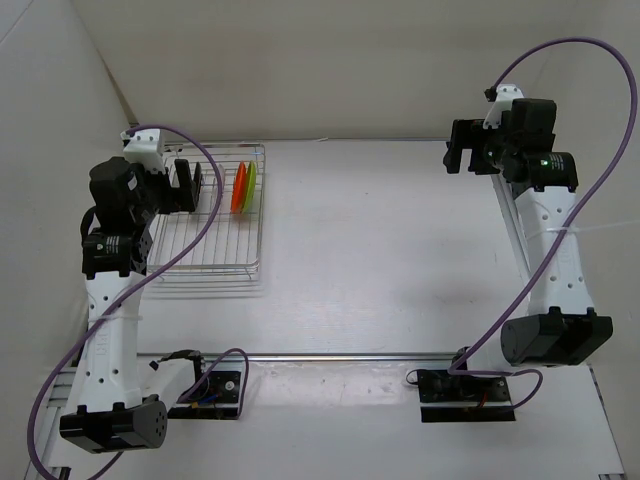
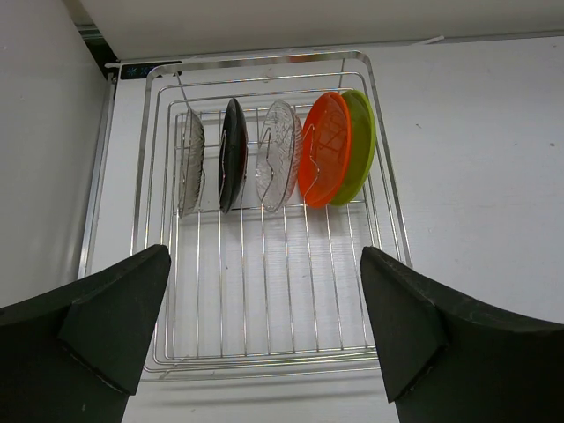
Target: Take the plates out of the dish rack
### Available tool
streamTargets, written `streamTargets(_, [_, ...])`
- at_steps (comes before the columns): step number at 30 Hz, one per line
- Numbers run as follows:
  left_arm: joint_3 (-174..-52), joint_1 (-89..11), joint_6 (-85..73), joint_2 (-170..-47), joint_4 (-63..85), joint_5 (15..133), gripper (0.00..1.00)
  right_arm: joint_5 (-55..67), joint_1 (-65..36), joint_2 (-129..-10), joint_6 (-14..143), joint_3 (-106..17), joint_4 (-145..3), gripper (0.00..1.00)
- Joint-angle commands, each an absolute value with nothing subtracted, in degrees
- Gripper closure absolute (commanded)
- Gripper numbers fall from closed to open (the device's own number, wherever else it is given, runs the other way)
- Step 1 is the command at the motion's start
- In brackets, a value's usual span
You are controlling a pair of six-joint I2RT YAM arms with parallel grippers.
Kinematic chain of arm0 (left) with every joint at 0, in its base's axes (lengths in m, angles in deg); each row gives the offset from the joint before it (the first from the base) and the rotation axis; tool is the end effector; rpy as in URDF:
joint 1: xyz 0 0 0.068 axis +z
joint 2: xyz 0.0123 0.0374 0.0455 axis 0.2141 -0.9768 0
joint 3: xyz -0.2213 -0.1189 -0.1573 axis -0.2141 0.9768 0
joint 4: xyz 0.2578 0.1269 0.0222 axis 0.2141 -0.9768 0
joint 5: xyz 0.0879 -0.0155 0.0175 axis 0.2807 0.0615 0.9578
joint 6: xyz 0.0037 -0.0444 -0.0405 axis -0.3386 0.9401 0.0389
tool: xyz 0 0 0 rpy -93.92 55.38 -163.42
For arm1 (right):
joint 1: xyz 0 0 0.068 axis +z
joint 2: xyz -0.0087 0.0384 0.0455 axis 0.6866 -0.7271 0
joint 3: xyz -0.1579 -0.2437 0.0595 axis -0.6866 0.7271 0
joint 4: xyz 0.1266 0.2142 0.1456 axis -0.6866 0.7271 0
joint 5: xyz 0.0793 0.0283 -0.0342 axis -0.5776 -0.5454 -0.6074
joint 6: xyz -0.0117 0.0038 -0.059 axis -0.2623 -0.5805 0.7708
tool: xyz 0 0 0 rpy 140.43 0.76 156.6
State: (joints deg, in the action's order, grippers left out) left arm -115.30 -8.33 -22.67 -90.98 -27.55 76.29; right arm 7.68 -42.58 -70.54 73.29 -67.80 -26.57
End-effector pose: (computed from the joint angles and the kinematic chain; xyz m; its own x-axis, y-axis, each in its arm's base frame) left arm 0.2230 0.0110 0.4526 -0.3367 0.0574 -0.9399 0.0547 0.9976 0.0414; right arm 0.3315 0.0095 0.4763 -0.4770 -0.0419 -0.8779 -0.1272 0.9916 0.0218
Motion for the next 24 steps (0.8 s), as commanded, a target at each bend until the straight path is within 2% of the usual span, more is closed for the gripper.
streamTargets(1, [-115.6,-8.0,-23.1,-89.8,-28.0,77.3,0.0,8.6,-42.7,-70.7,72.4,-68.9,-28.2,0.0])
streamTargets(9, [-115.1,-8.0,-23.7,-89.8,-28.0,77.3,0.0,10.0,-42.7,-71.2,71.8,-69.5,-27.2,0.0])
streamTargets(14, [-113.9,-8.0,-23.7,-89.2,-27.3,77.3,0.0,12.6,-42.7,-69.5,71.8,-65.5,-30.0,0.0])
streamTargets(24, [-115.2,-8.0,-23.7,-89.8,-27.4,77.4,0.0,11.3,-42.7,-67.7,74.1,-63.4,-31.3,0.0])
